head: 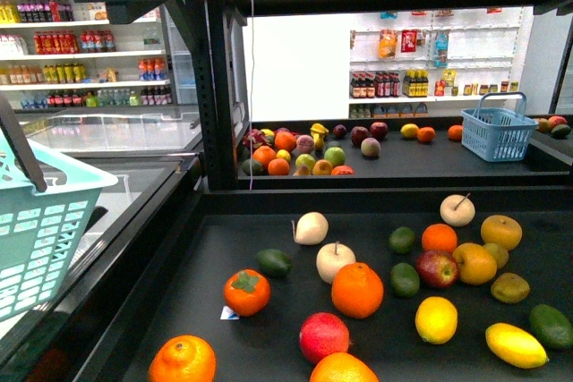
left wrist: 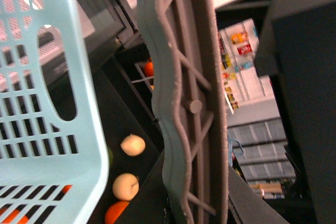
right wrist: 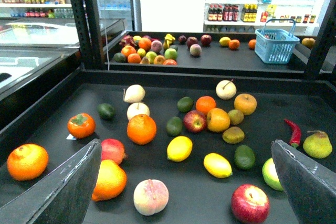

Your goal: Pick lemon from shelf

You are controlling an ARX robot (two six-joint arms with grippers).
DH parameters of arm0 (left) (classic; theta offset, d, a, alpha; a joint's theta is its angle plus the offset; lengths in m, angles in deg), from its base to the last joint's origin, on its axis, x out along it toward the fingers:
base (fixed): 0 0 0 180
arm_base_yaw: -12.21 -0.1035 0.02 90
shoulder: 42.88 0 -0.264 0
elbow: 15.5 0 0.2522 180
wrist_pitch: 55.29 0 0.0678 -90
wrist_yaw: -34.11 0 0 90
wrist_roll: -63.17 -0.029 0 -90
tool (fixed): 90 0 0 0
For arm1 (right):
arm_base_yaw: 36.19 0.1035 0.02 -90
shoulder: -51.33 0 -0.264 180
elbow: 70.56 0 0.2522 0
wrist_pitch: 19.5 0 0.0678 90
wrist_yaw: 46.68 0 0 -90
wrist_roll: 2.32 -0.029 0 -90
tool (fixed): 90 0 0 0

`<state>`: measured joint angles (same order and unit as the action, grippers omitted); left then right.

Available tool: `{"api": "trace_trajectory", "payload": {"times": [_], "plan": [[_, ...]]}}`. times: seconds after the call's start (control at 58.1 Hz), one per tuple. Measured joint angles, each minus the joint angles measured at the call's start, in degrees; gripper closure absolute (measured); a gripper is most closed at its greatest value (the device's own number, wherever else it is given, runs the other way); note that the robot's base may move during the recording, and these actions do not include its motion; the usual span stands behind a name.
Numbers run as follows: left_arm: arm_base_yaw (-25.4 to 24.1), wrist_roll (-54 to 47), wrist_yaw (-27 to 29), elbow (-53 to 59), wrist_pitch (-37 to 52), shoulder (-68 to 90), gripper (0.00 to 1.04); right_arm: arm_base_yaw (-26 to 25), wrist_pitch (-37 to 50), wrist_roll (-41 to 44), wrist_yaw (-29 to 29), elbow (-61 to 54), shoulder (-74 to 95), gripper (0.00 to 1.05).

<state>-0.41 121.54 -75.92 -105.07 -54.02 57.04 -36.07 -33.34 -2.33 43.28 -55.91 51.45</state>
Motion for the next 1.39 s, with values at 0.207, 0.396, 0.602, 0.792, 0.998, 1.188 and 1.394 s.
{"api": "trace_trajectory", "payload": {"times": [0.207, 0.396, 0.602, 0.792, 0.998, 1.188, 1.394], "plan": [[8.98, -2.29, -3.26, 1.20, -1.18, -5.73, 0.95, 0.00, 0.00, 0.00, 0.02, 0.00, 0.00, 0.07], [17.90, -3.19, -3.78, 1.86, -1.09, -6.01, 0.95, 0.00, 0.00, 0.00, 0.02, 0.00, 0.00, 0.07], [26.84, -3.13, -2.62, 1.75, 1.03, -1.40, 0.95, 0.00, 0.00, 0.00, 0.02, 0.00, 0.00, 0.07], [31.36, -2.86, -3.15, 0.57, 3.63, 4.48, 0.95, 0.00, 0.00, 0.00, 0.02, 0.00, 0.00, 0.07], [35.85, -2.80, -4.87, -3.63, 5.66, 9.31, 0.95, 0.00, 0.00, 0.00, 0.00, 0.00, 0.00, 0.07], [38.88, -3.06, -5.33, -8.00, 6.54, 13.03, 0.95, 0.00, 0.00, 0.00, 0.02, 0.00, 0.00, 0.07], [41.70, -3.06, -5.38, -9.03, 7.37, 15.74, 0.95, 0.00, 0.00, 0.00, 0.02, 0.00, 0.00, 0.07]]}}
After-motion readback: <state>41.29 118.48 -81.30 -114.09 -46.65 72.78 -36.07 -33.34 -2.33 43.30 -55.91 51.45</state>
